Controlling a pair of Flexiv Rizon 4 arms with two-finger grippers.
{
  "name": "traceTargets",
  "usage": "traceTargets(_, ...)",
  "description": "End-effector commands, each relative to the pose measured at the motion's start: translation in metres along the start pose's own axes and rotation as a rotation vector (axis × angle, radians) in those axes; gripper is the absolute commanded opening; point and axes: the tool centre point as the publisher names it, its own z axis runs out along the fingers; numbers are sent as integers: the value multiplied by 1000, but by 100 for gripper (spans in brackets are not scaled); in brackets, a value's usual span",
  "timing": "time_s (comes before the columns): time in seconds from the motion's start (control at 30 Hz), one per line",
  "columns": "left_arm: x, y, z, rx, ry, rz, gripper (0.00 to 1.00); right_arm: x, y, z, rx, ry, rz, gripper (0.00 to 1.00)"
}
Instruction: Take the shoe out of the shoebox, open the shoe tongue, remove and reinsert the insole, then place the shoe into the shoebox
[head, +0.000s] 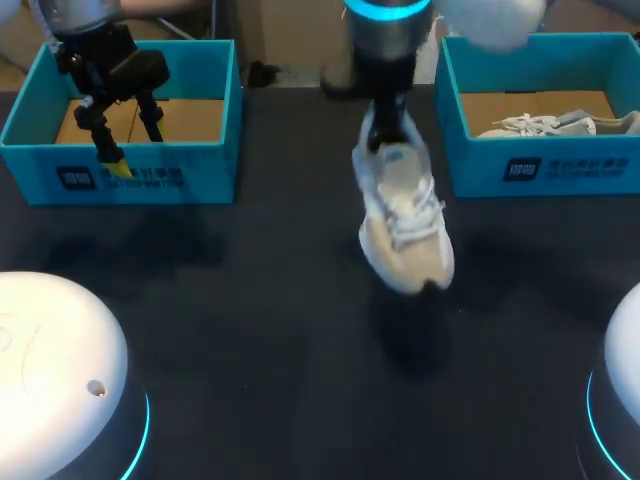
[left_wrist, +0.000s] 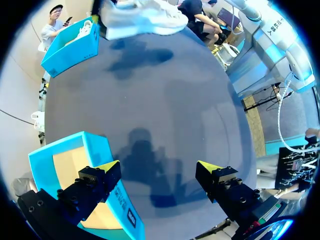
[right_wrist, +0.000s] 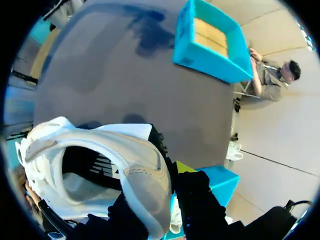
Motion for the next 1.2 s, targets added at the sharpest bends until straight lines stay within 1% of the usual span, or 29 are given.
traceTargets(0.03, 1, 0, 0, -2, -1, 0, 100, -3, -22, -22, -25, 11, -5, 0)
traceTargets(0.6, 1, 0, 0, -2, -1, 0, 100, -3, -22, -22, -25, 11, -5, 0)
traceTargets(0.63, 1, 0, 0, -2, -1, 0, 100, -7, -28, -22, 2, 3, -5, 0)
traceTargets(0.67, 1, 0, 0, -2, -1, 0, 100, -8, -30, -23, 6, 0, -5, 0)
traceTargets(0.7, 1, 0, 0, -2, -1, 0, 100, -16, -43, -24, 30, 8, 21, 0)
traceTargets(0.77, -3, 3, -7, 25, 13, -104, 100, -26, -60, -30, 63, -8, 30, 0)
traceTargets(0.8, -5, 6, -10, 30, 27, -159, 100, -30, -67, -31, 85, 0, 36, 0)
traceTargets(0.83, -6, 9, -12, 36, 24, -225, 100, -35, -74, -32, 93, -13, 46, 0)
traceTargets(0.87, -7, 12, -15, 49, 29, -269, 100, -37, -80, -34, 76, -26, 54, 0)
traceTargets(0.9, -9, 18, -20, 51, 34, -382, 100, -44, -89, -37, 94, -27, 62, 0)
traceTargets(0.97, -11, 29, -27, 61, -11, -548, 100, -54, -105, -40, 88, -35, 78, 0)
traceTargets(1.0, -13, 35, -30, 33, -38, -682, 100, -60, -112, -40, 111, -31, 75, 0)
traceTargets(1.07, -16, 47, -35, 27, -53, -889, 100, -70, -126, -40, 95, -38, 77, 0)
traceTargets(1.17, -20, 68, -40, 8, -112, -1155, 100, -83, -143, -36, 98, -39, 84, 0)
traceTargets(1.2, -20, 78, -42, 6, -149, -1245, 100, -90, -151, -32, 99, -40, 88, 0)
